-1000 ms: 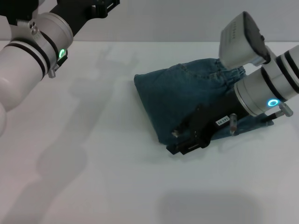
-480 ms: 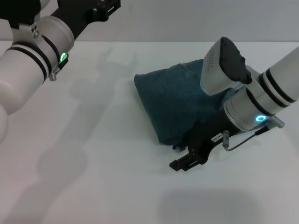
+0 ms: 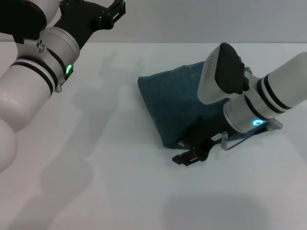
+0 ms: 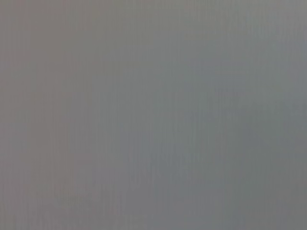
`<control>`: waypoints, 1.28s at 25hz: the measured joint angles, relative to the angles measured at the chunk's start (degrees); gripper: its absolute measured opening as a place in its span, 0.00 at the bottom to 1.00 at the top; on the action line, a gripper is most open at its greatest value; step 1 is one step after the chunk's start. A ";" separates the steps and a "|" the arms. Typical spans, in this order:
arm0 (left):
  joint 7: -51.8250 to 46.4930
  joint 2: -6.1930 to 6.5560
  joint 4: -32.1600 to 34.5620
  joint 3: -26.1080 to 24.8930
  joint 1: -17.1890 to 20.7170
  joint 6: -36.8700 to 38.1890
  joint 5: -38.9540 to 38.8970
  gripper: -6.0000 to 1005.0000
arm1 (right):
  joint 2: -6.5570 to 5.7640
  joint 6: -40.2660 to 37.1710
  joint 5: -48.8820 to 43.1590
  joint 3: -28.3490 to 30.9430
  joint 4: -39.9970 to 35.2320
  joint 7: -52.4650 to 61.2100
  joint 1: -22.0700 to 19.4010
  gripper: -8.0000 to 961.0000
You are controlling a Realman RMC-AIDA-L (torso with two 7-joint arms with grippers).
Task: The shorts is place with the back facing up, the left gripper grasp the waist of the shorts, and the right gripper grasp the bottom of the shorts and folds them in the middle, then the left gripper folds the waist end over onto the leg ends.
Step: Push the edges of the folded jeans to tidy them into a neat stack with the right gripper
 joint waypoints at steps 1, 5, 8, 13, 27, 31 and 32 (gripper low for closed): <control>-0.01 -0.01 -0.03 0.02 0.00 -0.10 -0.01 0.85 | 0.00 0.00 0.00 0.00 0.00 0.00 0.00 0.53; -0.02 -0.01 -0.25 0.08 0.00 -0.31 -0.04 0.85 | -0.09 0.24 1.20 0.08 -0.24 -0.77 0.27 0.53; -0.03 -0.01 -0.30 0.09 0.00 -0.33 -0.06 0.85 | -0.11 1.04 1.27 0.11 -0.26 -1.10 0.40 0.53; -0.06 -0.08 -0.35 0.34 -0.10 -0.80 -0.07 0.85 | -0.04 3.31 1.31 -0.01 -0.23 -1.29 0.49 0.53; -1.07 -0.10 -1.78 1.60 -1.06 -2.44 -0.10 0.85 | 0.05 10.97 3.69 -0.17 0.19 -3.43 0.18 0.53; -1.63 -0.02 -2.59 1.51 -1.87 -2.68 -0.02 0.85 | 0.05 10.63 5.57 -0.41 0.16 -5.46 -0.13 0.53; -1.63 -0.02 -2.76 1.46 -2.06 -2.68 -0.01 0.85 | 0.05 10.23 5.63 -0.52 0.05 -5.95 -0.19 0.53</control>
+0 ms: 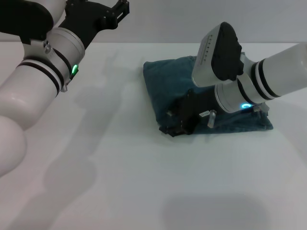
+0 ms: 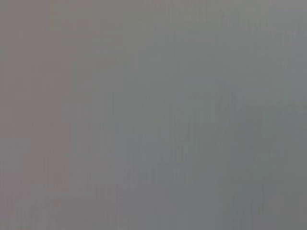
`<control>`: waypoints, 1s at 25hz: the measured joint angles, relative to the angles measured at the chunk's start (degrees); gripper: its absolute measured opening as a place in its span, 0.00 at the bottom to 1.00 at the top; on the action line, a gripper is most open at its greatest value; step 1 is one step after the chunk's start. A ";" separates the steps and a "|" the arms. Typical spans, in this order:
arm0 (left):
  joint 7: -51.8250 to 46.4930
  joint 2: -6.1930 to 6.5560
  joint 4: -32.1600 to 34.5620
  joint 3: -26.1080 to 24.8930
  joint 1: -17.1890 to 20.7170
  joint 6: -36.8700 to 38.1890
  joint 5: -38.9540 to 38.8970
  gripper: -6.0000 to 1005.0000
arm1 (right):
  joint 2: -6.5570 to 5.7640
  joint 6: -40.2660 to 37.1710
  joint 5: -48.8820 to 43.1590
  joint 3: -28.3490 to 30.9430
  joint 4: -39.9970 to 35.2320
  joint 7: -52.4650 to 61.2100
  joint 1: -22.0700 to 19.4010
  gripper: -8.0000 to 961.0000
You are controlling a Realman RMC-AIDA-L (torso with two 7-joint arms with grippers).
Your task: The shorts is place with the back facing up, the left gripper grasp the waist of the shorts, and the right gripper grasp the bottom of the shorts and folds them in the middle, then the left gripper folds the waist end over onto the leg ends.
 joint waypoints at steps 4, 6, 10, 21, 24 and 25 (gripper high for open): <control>0.00 0.01 -0.44 -0.32 -0.42 0.01 -0.07 0.85 | -0.02 -4.31 0.24 -0.07 -1.47 -0.88 -0.60 0.53; -0.01 0.01 -0.48 -0.49 -0.42 0.07 -0.11 0.85 | -0.05 -11.40 0.64 -0.10 -6.13 -1.16 -2.80 0.53; -0.01 0.05 -0.48 -0.75 -0.44 0.14 -0.13 0.85 | -0.17 -16.88 3.23 -0.17 -13.69 -2.98 -7.41 0.53; 0.23 0.16 -1.84 -0.68 -0.70 -2.90 0.52 0.85 | -0.21 -31.97 27.30 16.67 -25.18 -27.14 -25.64 0.53; 0.17 0.14 -2.40 -0.58 -0.98 -3.69 0.54 0.85 | -0.26 -33.19 36.06 22.32 -22.21 -36.17 -29.36 0.53; 0.10 0.15 -2.60 -0.60 -1.11 -3.77 0.54 0.85 | -0.19 -32.98 39.80 24.03 -20.56 -39.75 -30.44 0.53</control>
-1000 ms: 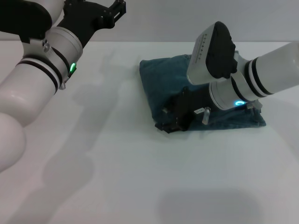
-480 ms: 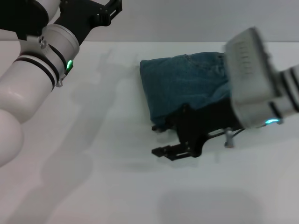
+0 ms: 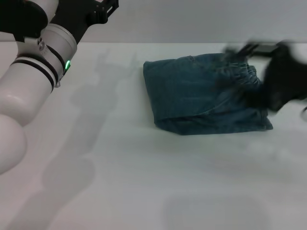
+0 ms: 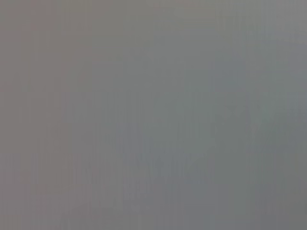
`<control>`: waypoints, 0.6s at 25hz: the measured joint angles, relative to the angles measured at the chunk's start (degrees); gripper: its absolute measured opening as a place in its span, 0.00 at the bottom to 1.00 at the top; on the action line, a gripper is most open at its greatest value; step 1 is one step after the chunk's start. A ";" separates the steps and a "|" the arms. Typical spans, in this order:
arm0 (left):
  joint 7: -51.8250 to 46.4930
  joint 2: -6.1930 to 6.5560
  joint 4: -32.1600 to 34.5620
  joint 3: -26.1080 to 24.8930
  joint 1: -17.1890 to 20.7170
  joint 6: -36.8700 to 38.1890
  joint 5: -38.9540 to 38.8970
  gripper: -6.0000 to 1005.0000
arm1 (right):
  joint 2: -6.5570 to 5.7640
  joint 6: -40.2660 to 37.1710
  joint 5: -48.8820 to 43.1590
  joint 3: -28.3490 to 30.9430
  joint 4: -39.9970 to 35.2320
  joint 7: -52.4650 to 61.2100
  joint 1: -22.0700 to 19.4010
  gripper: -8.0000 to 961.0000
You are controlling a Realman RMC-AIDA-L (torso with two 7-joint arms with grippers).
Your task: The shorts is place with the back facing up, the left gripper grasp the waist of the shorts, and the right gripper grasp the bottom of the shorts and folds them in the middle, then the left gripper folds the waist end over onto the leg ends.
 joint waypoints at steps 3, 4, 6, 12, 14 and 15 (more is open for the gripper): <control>-0.16 -0.08 -1.43 0.24 -0.43 -2.57 0.02 0.85 | 0.01 1.68 12.03 4.84 8.26 -12.10 -1.63 0.53; -0.31 -0.12 -1.84 0.46 -0.53 -3.44 0.03 0.85 | -0.04 3.10 16.90 6.54 12.41 -16.39 -1.52 0.53; -1.91 -0.12 -3.51 1.72 -0.67 -7.25 0.03 0.85 | -0.12 6.34 24.51 9.24 18.53 -22.31 -0.76 0.53; -12.10 0.00 -10.88 5.28 -0.54 -21.93 4.80 0.85 | -0.15 16.83 40.02 17.47 32.29 -33.93 3.38 0.53; -16.66 0.01 -14.40 6.83 -0.35 -28.26 7.15 0.85 | -0.13 19.45 44.87 18.95 36.12 -38.25 4.84 0.53; -19.47 0.04 -16.81 7.85 -0.34 -32.65 8.49 0.85 | -0.13 20.23 46.96 19.25 37.47 -39.77 5.22 0.53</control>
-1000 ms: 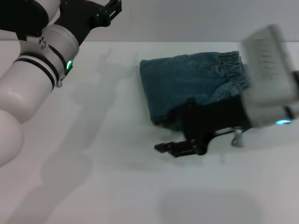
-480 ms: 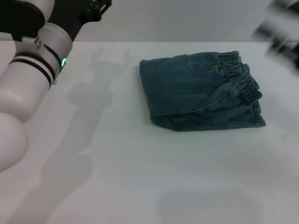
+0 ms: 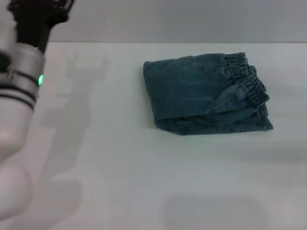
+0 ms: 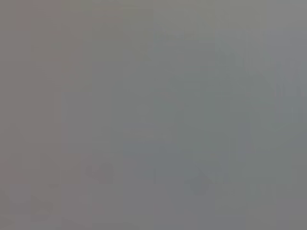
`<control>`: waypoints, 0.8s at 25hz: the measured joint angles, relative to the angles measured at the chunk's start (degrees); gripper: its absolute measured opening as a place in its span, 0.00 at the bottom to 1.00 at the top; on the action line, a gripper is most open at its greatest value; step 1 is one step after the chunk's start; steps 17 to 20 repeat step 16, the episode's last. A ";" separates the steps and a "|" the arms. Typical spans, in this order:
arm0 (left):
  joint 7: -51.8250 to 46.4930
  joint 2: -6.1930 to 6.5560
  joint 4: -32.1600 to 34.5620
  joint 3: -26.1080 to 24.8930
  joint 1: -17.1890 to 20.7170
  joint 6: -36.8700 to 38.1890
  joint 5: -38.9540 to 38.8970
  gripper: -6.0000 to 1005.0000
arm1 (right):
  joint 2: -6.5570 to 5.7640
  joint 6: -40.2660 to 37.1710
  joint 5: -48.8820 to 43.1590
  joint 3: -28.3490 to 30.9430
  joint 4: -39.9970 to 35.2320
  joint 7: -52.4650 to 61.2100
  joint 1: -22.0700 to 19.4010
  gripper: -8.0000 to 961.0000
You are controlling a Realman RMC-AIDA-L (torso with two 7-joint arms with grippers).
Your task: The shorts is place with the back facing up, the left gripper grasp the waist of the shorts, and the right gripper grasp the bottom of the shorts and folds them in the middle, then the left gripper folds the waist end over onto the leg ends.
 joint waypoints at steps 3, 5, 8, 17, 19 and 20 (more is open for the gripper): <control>-5.27 0.02 -6.47 3.05 0.05 -11.27 2.39 0.85 | -0.02 1.22 4.80 0.63 3.01 -3.37 0.74 0.53; -5.83 0.01 -9.28 5.33 0.11 -15.88 2.81 0.85 | 0.00 1.39 6.79 0.94 4.31 -4.13 0.90 0.53; -5.83 -0.09 -13.67 7.42 0.03 -20.90 3.36 0.85 | 0.08 1.16 7.50 1.00 5.22 -4.24 0.82 0.53; -5.86 -0.22 -18.78 7.86 0.19 -23.80 3.23 0.85 | 0.17 0.69 7.74 1.00 7.88 -4.31 0.78 0.53; -5.86 -0.22 -18.78 7.86 0.19 -23.80 3.23 0.85 | 0.17 0.69 7.74 1.00 7.88 -4.31 0.78 0.53; -5.86 -0.22 -18.78 7.86 0.19 -23.80 3.23 0.85 | 0.17 0.69 7.74 1.00 7.88 -4.31 0.78 0.53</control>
